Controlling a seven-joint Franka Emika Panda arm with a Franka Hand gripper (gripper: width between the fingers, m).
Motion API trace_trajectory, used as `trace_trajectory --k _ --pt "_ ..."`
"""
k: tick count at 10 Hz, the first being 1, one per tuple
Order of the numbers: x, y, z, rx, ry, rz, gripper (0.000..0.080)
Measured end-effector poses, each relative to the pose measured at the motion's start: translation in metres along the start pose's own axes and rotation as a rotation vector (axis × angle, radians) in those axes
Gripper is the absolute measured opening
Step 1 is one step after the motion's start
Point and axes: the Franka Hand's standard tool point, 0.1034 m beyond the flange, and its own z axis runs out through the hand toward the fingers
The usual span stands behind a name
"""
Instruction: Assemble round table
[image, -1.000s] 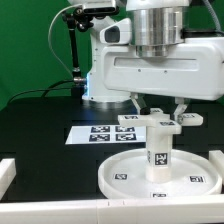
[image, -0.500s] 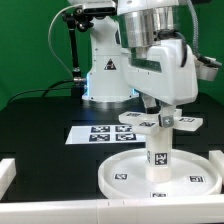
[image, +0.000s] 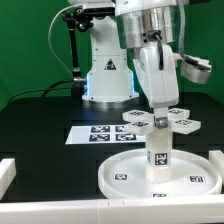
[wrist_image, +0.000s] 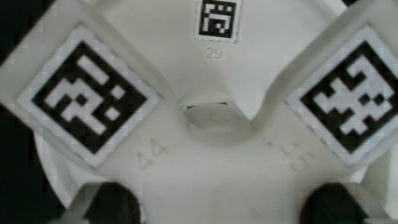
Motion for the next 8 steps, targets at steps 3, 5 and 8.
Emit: trace_trajectory --k 3,5,8 --pt "0.0015 -0.0004 0.0003 0.029 -0.037 0.319 0.0445" --pt "0.0014 -0.0019 0.0002 0.042 -0.051 0.467 0.0445" --pt "0.0004 -0.0018 -0.0004 0.042 -0.055 0.456 0.0445"
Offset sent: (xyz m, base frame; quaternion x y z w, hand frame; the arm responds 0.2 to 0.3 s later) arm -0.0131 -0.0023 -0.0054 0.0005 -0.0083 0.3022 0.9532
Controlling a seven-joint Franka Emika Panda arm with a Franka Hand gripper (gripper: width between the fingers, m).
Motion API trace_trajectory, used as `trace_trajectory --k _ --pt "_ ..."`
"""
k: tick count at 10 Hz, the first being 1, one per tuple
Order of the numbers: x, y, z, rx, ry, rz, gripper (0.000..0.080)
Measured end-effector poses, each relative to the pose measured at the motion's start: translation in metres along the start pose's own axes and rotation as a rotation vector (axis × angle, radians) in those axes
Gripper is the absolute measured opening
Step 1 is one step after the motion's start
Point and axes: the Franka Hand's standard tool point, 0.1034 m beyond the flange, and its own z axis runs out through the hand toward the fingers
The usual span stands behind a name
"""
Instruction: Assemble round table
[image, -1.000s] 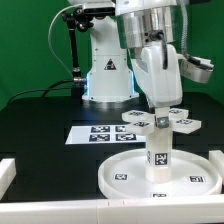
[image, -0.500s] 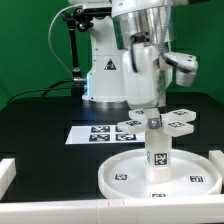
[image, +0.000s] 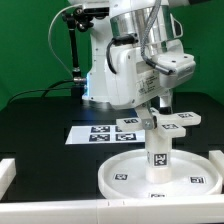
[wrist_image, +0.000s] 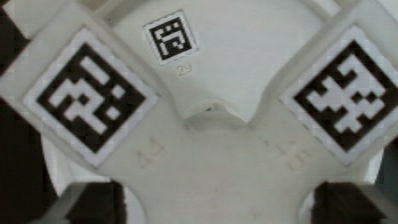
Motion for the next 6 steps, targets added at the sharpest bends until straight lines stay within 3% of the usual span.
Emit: trace_trajectory --k 1,4,6 --pt "-0.002 0.002 -0.005 -0.012 -0.005 -0.043 0.061" --pt "-0.014 -0.003 -0.03 0.014 -0.047 -0.089 0.0647" --pt "-0.013 -0.002 -0.027 0.013 -0.043 -0.127 0.0649"
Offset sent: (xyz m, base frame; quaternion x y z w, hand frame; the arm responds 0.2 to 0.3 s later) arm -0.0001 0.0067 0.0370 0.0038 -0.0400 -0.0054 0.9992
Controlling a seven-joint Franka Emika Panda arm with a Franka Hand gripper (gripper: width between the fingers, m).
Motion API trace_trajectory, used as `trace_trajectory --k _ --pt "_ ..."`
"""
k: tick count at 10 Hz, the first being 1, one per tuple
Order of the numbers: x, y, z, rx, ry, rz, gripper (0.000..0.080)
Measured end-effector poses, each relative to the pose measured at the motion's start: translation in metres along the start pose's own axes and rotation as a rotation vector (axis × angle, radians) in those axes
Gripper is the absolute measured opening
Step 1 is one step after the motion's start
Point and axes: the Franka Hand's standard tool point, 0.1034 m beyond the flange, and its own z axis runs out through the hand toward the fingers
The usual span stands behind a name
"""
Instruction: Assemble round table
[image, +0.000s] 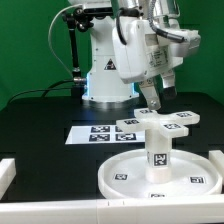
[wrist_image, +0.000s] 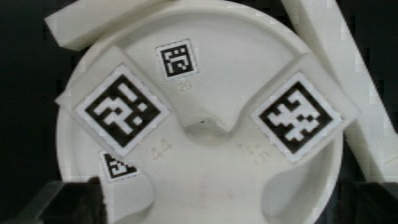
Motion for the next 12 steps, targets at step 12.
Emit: trace_trajectory --k 12 --pt "-0.0073 0.0002 0.0011 -0.104 0.007 -1.344 0.0649"
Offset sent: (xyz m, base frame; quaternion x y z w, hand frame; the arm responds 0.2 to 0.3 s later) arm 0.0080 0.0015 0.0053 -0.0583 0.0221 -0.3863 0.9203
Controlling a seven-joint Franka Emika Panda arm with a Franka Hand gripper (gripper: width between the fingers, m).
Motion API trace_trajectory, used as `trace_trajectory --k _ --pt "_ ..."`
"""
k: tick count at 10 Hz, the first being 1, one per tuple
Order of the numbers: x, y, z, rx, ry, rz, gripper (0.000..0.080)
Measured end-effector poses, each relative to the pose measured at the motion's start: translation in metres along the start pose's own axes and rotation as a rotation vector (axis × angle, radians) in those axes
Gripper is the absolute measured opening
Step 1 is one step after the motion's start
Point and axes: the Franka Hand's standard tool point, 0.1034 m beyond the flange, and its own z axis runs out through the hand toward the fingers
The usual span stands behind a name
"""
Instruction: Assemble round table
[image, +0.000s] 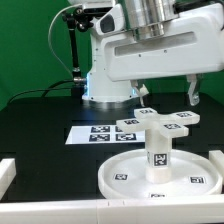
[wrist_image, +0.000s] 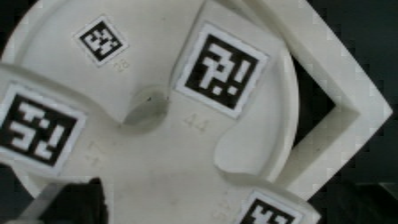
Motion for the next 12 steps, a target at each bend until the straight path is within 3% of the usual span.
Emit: trace_trajectory --k 2,4,12 --pt "0.0012 -0.0024 -0.0019 -0.042 0.018 -0.292 0.0649" --pt "-0.0009 -0.0095 -0.0022 -0.048 0.031 -0.407 0.0649" --pt "0.0052 -0.0011 0.0019 -0.077 -0.025 -1.124 0.0649"
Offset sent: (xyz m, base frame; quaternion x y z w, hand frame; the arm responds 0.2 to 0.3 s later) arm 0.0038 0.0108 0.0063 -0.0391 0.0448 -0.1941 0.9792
